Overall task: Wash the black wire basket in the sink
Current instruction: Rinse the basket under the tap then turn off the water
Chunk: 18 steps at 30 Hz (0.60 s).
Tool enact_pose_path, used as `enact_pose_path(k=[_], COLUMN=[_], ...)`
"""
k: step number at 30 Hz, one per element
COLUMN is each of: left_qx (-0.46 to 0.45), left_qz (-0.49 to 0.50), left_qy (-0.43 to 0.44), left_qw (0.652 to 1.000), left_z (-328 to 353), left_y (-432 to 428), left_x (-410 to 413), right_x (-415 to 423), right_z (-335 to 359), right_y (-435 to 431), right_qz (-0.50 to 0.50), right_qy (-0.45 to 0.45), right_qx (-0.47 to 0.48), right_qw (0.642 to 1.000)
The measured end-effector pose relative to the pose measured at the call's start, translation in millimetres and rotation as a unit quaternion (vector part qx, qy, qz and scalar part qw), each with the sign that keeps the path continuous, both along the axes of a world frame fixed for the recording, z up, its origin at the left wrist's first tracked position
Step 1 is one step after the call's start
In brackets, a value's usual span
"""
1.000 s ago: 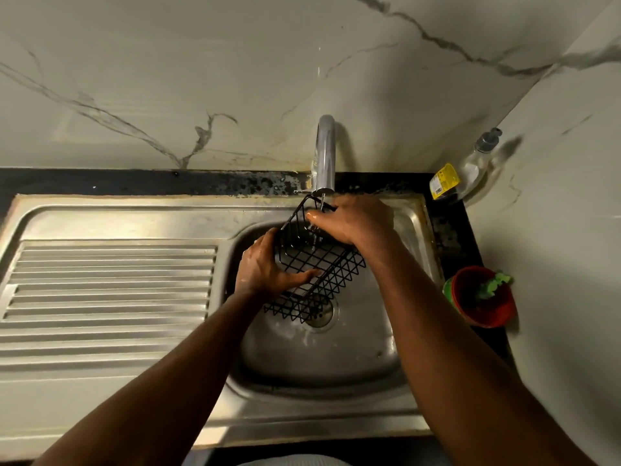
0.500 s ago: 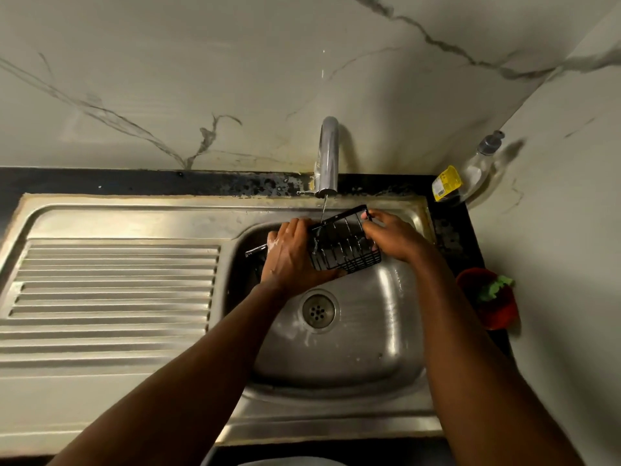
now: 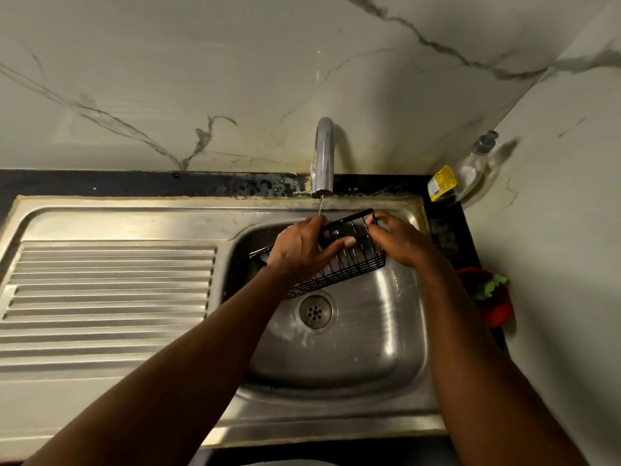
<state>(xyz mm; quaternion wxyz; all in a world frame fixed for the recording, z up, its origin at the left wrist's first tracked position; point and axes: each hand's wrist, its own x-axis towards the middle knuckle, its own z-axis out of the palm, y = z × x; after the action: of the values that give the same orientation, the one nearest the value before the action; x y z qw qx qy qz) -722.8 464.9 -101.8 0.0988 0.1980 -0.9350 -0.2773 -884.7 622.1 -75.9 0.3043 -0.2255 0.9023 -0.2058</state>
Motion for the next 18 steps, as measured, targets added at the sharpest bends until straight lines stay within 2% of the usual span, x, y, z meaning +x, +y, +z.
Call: enact_pose_path(k=[4, 7, 10, 13, 15, 18], left_qx=[0.043, 0.125, 0.246, 0.362, 0.432, 0.507], left_qz=[0.125, 0.191, 0.262, 0.309, 0.329, 0.34], left_qy=[0.013, 0.038, 0.069, 0.093, 0.114, 0.128], left_qw=[0.991, 0.973, 0.93, 0.874, 0.832, 0.782], left_z=[1.1, -3.1, -9.6, -17.2, -24.6, -38.5], left_y=[-11.2, -17.9, -22.0, -23.4, -23.0, -22.1], left_x=[5.0, 14.5, 25.1, 32.7, 35.9, 43.4], right_x=[12.7, 16.8, 16.8, 22.1, 33.5, 52.2], right_z=[1.9, 3.6, 2.3, -12.9, -26.8, -50.0], right_y=[-13.5, -21.0, -27.0, -34.6, -38.8, -36.5], right_qz=[0.028, 0.016, -0.028, -0.145, -0.219, -0.243], right_qy=[-0.007, -0.025, -0.041, -0.014, -0.08, -0.275], right_qx=[-0.064, -0.138, -0.213, -0.278, -0.277, -0.254], right_qw=[0.998, 0.99, 0.976, 0.95, 0.932, 0.895])
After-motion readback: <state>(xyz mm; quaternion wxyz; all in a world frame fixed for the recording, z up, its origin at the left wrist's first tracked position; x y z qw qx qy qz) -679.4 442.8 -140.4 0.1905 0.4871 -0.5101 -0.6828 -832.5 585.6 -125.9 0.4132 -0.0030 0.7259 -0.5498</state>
